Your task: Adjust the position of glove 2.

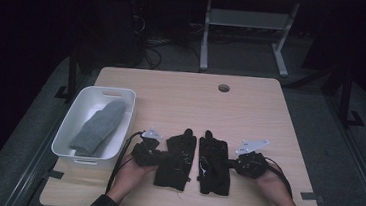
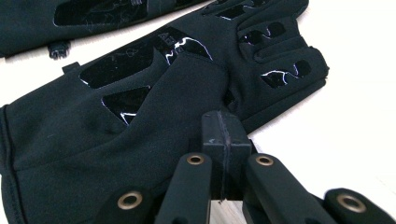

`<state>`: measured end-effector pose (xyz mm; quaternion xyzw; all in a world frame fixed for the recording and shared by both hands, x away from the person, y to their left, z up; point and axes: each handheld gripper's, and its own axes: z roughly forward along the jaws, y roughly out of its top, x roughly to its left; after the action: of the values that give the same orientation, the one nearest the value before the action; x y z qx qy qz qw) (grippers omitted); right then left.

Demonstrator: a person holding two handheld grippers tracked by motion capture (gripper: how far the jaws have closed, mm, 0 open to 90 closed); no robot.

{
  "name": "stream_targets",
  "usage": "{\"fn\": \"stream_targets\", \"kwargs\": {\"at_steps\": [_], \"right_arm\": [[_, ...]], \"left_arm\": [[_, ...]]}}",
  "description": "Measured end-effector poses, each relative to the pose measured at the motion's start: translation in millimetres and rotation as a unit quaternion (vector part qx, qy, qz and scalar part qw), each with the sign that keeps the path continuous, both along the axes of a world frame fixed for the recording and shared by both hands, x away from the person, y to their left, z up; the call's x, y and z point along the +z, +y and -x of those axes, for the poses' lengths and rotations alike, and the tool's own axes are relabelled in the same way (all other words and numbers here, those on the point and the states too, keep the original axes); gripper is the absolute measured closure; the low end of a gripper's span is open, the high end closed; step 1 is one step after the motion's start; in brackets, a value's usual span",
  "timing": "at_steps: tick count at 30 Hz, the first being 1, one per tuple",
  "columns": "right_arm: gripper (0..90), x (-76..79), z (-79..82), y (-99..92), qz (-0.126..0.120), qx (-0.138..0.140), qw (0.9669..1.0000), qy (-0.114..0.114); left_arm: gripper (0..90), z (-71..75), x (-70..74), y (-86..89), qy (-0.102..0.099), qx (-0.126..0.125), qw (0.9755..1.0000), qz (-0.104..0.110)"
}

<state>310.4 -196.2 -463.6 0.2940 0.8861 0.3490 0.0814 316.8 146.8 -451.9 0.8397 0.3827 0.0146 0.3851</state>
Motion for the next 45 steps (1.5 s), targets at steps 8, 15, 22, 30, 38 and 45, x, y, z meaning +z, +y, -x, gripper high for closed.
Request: {"fn": "stream_targets", "kwargs": {"at_steps": [8, 15, 22, 30, 38, 45], "right_arm": [[90.0, -0.9, -1.7, 10.4, -0.005, 0.013, 0.9999, 0.001], [90.0, -0.6, -3.0, 15.0, -0.005, 0.013, 0.9999, 0.003], [90.0, -0.1, -5.6, 20.5, -0.007, 0.015, 0.9999, 0.004], [90.0, -0.2, -5.5, 24.6, -0.007, 0.02, 0.9998, 0.004], [90.0, 0.1, -5.0, 27.0, -0.007, 0.023, 0.9997, 0.002], [90.0, 1.0, -6.9, 37.3, -0.006, 0.032, 0.9995, 0.0]], "left_arm": [[80.9, 0.4, 7.6, -5.8, -0.006, -0.003, 0.9997, 0.024], [80.7, -1.9, 18.9, -10.3, -0.015, -0.019, 0.9987, 0.044], [79.9, -4.2, 24.6, -22.0, -0.016, -0.034, 0.9978, 0.054], [78.3, -9.4, 29.7, -38.6, -0.015, -0.053, 0.9961, 0.069], [75.5, -11.6, 31.8, -58.8, -0.019, -0.07, 0.9948, 0.072], [69.9, -12.8, 29.8, -72.6, -0.018, -0.077, 0.9943, 0.072]]}}
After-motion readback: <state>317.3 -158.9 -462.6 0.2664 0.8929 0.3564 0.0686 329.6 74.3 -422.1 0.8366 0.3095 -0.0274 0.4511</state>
